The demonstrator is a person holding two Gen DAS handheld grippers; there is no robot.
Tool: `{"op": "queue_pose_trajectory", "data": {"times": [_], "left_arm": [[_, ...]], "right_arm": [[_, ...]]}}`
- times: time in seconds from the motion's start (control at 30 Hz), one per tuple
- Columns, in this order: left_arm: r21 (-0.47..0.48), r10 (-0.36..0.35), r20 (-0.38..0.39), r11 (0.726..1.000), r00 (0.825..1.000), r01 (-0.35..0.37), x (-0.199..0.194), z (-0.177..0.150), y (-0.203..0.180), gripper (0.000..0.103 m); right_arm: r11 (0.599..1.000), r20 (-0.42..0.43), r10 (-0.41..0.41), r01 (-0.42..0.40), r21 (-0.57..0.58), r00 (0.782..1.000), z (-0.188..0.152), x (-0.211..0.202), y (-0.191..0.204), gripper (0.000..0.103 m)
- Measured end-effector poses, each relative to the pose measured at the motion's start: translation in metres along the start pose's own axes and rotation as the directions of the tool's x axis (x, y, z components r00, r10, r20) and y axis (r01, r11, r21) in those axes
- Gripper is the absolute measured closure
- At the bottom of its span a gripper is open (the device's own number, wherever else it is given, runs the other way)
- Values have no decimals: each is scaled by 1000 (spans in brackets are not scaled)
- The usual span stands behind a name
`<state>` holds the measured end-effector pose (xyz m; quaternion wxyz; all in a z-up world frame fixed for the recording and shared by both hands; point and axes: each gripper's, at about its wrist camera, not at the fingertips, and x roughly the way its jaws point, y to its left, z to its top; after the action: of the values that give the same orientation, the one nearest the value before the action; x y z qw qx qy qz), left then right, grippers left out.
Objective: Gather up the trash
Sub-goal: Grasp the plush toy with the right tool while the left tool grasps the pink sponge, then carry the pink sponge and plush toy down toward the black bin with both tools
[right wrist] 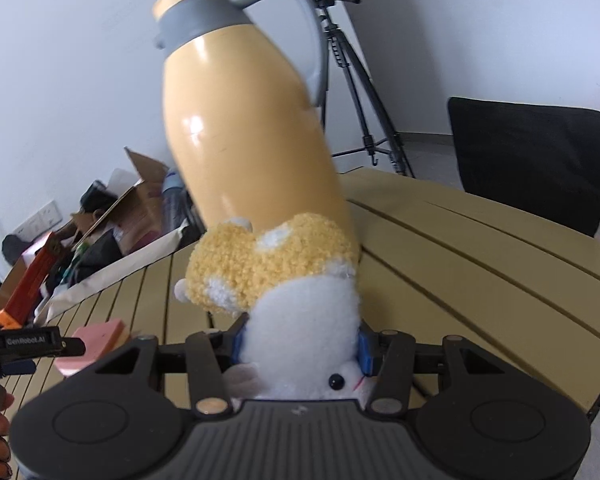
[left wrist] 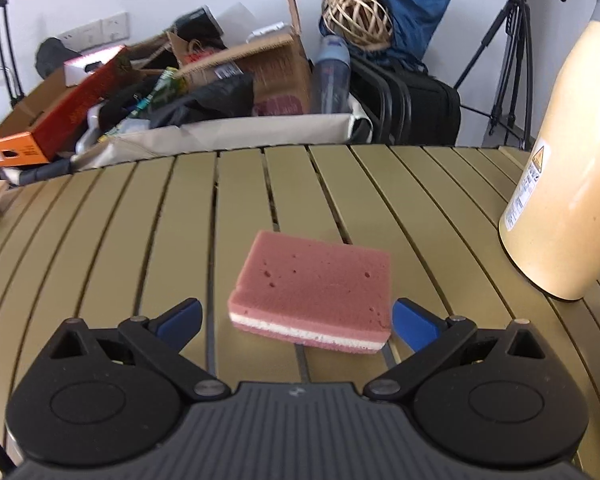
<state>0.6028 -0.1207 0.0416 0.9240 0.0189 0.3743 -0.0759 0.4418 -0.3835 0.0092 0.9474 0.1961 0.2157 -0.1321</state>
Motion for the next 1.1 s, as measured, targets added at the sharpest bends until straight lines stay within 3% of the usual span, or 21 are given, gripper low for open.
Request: {"op": "queue_pose_trajectory", "data": {"times": [0.17, 0.7, 1.1], "left_arm": [[2, -52, -36, 999, 998, 52, 17, 6, -1, 0], [44, -20, -48, 999, 999, 22, 39, 6, -5, 0], [83, -3, -18, 997, 1000, 4, 18, -8, -15, 4]], "right_arm": [[1000, -6, -4, 4, 10, 1000, -4, 4, -3, 54], [1000, -12, 4, -3, 22, 1000, -4, 8, -4, 54], [999, -12, 35, -34, 19, 999, -5, 5, -4, 54]]}}
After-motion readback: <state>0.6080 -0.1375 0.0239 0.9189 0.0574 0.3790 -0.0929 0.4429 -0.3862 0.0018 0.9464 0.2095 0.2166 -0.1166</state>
